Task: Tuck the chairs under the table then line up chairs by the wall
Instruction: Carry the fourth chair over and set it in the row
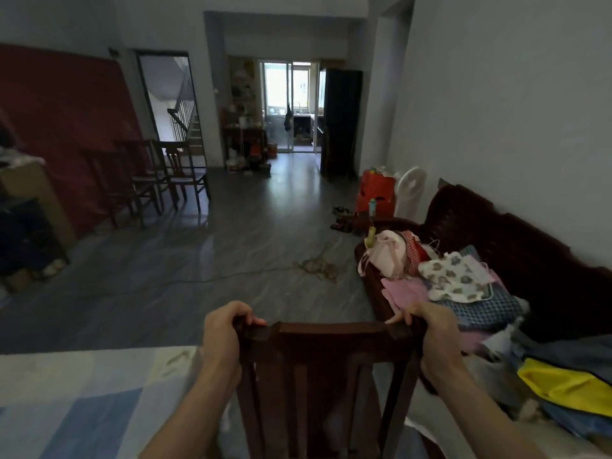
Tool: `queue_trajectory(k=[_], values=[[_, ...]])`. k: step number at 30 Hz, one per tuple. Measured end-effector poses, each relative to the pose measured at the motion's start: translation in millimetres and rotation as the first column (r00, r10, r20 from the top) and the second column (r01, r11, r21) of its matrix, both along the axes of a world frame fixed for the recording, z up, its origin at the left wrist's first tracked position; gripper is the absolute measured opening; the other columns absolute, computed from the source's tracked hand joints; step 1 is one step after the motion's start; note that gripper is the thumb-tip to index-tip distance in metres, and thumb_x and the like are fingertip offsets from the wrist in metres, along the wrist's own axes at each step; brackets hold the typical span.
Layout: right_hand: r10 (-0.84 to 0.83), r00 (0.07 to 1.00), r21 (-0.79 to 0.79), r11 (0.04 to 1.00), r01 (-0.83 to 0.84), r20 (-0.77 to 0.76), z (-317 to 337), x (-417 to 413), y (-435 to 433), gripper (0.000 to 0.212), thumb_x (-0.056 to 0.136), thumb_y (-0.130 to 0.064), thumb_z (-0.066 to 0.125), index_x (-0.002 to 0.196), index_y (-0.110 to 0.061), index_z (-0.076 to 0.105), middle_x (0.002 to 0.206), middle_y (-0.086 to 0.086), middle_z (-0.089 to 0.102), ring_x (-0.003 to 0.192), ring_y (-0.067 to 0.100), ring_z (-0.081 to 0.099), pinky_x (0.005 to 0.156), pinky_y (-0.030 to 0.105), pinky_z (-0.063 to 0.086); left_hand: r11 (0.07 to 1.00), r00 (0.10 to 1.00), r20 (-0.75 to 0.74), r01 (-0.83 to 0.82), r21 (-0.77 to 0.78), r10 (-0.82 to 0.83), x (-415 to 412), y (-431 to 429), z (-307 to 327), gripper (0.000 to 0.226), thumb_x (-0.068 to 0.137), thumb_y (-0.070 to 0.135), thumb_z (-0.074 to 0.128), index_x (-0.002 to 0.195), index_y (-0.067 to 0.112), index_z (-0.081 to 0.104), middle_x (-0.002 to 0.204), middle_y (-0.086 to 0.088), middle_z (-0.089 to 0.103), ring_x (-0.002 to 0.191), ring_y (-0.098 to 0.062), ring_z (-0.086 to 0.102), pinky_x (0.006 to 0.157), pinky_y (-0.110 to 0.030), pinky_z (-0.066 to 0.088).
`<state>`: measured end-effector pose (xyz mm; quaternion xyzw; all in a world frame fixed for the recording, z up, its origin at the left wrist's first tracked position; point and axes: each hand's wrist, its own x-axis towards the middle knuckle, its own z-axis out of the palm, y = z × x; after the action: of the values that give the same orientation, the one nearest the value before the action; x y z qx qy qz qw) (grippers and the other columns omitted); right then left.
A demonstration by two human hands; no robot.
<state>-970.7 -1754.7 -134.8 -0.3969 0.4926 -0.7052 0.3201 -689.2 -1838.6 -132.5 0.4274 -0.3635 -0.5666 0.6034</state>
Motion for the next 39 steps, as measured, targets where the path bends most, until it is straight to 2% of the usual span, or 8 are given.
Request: queue_trajectory(k=[5,9,16,20,30,32,35,39], values=[[0.028,0.999,-0.02,0.999,-0.027,0.033,3.6,-33.2,-157.1,0.035,0.089,0.01,0.035,0.06,-0.001,0.051,0.06,0.025,0.066,0.055,0.026,0.065,0.056,0.028,0.054,0.998,1.0,0.008,-0.028,-0.063,0.028,-34.1,-146.1,-3.7,0.043,0.08,0.001,0.051,0.041,0.018,0.053,0.044,-0.004,0.053,0.049,-0.018,0.065,0.065,-0.036,0.044],[0.035,0.998,-0.003,0.999,-0.035,-0.042,-4.0,-53.7,-293.0,0.03,0.079,-0.008,0.046,0.059,0.015,0.048,0.061,0.025,0.068,0.061,0.027,0.067,0.062,0.026,0.053,0.997,0.997,0.023,-0.066,-0.041,0.067,-50.5,-274.1,-12.8,0.041,0.08,0.003,0.05,0.041,0.015,0.054,0.05,-0.016,0.06,0.056,-0.024,0.063,0.071,-0.038,0.043],[0.115,0.991,-0.02,0.993,-0.117,-0.073,1.2,-81.7,-533.9,0.03,0.077,-0.015,0.049,0.048,-0.011,0.058,0.064,0.031,0.066,0.064,0.031,0.07,0.07,0.038,0.051,0.993,0.993,0.01,-0.119,-0.004,0.12,-69.3,-485.4,5.7,0.034,0.078,0.006,0.051,0.044,0.012,0.053,0.054,-0.017,0.062,0.051,-0.018,0.063,0.063,-0.033,0.045],[0.184,0.979,-0.051,0.981,-0.189,-0.093,-2.5,-86.8,-674.4,0.028,0.076,-0.016,0.049,0.05,-0.008,0.058,0.063,0.027,0.07,0.061,0.029,0.069,0.061,0.026,0.053,0.984,0.984,-0.02,-0.175,-0.028,0.175,-69.2,-609.5,1.5,0.04,0.083,0.014,0.056,0.043,0.016,0.053,0.054,-0.01,0.053,0.052,-0.018,0.065,0.064,-0.035,0.047],[0.381,0.923,-0.075,0.92,-0.383,-0.045,2.2,-56.7,-1011.8,0.037,0.084,0.011,0.036,0.053,0.0,0.052,0.054,0.021,0.066,0.054,0.027,0.066,0.056,0.024,0.05,0.912,0.913,0.005,-0.409,0.017,0.409,-50.2,-894.4,9.6,0.036,0.09,0.017,0.058,0.056,0.006,0.049,0.067,-0.019,0.05,0.051,-0.019,0.064,0.063,-0.035,0.048],[0.393,0.916,-0.088,0.912,-0.4,-0.079,10.0,-38.1,-1078.8,0.035,0.084,0.009,0.038,0.053,-0.001,0.052,0.054,0.02,0.068,0.054,0.028,0.065,0.057,0.026,0.049,0.898,0.898,0.002,-0.44,0.02,0.44,-36.6,-944.8,16.3,0.034,0.089,0.016,0.056,0.056,0.006,0.051,0.07,-0.023,0.055,0.051,-0.018,0.064,0.06,-0.033,0.048],[0.433,0.896,-0.098,0.892,-0.442,-0.097,13.1,-4.0,-1178.1,0.027,0.076,-0.006,0.045,0.05,0.001,0.051,0.056,0.026,0.067,0.054,0.031,0.065,0.057,0.028,0.048,0.878,0.878,-0.011,-0.479,0.014,0.479,-7.3,-1023.8,17.9,0.04,0.082,0.009,0.053,0.043,0.015,0.054,0.051,-0.007,0.059,0.051,-0.018,0.062,0.055,-0.027,0.05],[0.461,0.88,-0.102,0.876,-0.472,-0.113,6.0,45.5,-1301.6,0.027,0.072,-0.011,0.047,0.047,-0.009,0.055,0.057,0.027,0.067,0.054,0.033,0.064,0.056,0.028,0.047,0.866,0.866,-0.086,-0.497,-0.047,0.492,39.9,-1132.1,11.9,0.044,0.08,0.001,0.048,0.04,0.019,0.054,0.045,0.0,0.051,0.05,-0.017,0.064,0.067,-0.036,0.048]])
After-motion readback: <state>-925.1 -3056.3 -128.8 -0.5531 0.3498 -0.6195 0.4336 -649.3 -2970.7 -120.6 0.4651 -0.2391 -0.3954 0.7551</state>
